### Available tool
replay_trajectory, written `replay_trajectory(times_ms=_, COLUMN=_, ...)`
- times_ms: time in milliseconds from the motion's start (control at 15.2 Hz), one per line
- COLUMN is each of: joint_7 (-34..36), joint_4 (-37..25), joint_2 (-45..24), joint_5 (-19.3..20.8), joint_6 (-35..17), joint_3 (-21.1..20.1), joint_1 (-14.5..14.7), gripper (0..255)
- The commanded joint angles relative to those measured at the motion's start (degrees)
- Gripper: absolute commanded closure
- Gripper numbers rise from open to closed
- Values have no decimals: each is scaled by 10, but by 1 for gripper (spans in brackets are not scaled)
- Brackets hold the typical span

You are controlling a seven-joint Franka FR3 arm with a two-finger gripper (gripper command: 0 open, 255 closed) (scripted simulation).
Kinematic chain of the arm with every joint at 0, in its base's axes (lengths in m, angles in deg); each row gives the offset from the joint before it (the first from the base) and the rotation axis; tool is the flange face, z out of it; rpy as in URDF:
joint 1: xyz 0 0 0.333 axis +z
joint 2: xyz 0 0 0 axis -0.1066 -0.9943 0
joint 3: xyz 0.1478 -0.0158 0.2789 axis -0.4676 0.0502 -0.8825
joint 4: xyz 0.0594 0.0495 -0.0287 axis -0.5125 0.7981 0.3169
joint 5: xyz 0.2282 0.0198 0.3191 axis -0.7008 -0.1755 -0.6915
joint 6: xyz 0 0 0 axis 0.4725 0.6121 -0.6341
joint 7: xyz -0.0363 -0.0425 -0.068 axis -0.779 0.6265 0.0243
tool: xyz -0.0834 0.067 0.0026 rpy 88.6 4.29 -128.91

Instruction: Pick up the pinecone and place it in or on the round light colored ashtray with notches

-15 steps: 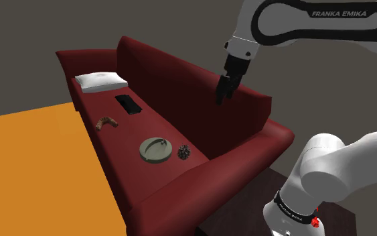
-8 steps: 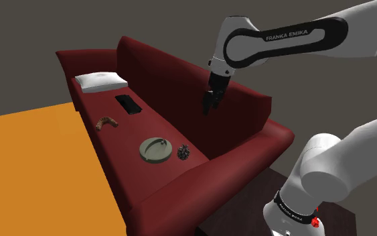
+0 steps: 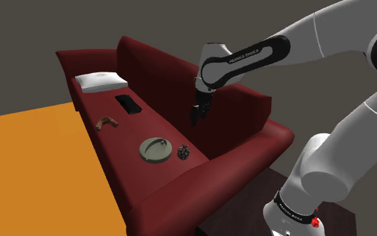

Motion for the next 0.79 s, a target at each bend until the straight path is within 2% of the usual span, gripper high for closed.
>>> replay_trajectory(times_ms=0, joint_7=-9, joint_4=-10, joint_2=-44, joint_5=-1, joint_6=-29, joint_3=2, joint_1=0, gripper=0)
replay_trajectory(times_ms=726, joint_7=-53, joint_4=-126, joint_2=-293, joint_5=-12, joint_6=-131, joint_3=4, joint_1=-4, gripper=0)
